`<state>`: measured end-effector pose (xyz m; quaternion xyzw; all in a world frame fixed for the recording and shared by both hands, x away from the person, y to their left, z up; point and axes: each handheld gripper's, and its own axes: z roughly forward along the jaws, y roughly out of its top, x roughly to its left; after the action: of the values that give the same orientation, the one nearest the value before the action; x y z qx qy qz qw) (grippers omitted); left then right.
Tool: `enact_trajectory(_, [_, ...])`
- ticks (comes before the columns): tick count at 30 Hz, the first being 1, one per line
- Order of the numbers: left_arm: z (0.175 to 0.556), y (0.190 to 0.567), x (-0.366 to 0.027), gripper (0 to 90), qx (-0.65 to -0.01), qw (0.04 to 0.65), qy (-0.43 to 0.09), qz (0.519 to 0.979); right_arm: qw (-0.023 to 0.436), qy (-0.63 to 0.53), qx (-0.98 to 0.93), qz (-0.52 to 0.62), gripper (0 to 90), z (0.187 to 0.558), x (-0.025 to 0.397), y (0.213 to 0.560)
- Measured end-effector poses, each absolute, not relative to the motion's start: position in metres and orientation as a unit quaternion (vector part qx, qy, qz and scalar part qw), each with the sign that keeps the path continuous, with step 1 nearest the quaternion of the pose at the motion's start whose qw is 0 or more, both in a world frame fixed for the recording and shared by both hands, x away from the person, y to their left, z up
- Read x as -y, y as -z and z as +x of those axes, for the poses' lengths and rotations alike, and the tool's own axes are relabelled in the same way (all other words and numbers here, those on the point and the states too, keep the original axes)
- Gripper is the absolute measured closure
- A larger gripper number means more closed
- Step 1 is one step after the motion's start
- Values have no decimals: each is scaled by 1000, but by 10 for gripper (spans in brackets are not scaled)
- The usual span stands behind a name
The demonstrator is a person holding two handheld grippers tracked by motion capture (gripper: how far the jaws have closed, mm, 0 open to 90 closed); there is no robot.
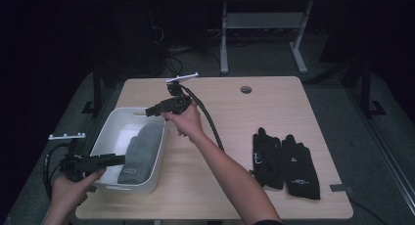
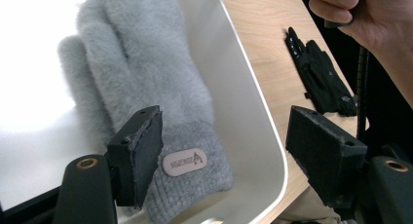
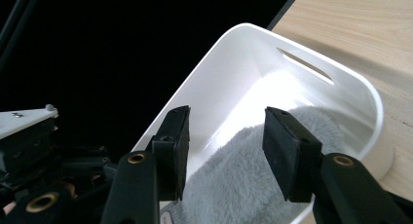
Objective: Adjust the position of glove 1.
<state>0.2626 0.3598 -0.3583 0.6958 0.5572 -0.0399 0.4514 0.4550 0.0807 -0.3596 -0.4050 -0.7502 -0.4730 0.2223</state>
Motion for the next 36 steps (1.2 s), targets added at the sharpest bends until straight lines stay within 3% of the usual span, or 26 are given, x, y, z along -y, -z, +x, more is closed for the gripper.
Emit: enact_trajectory(36, [280,342,-313,267,-524,460,46,716,234,496,734,-402,491,448,-25,350])
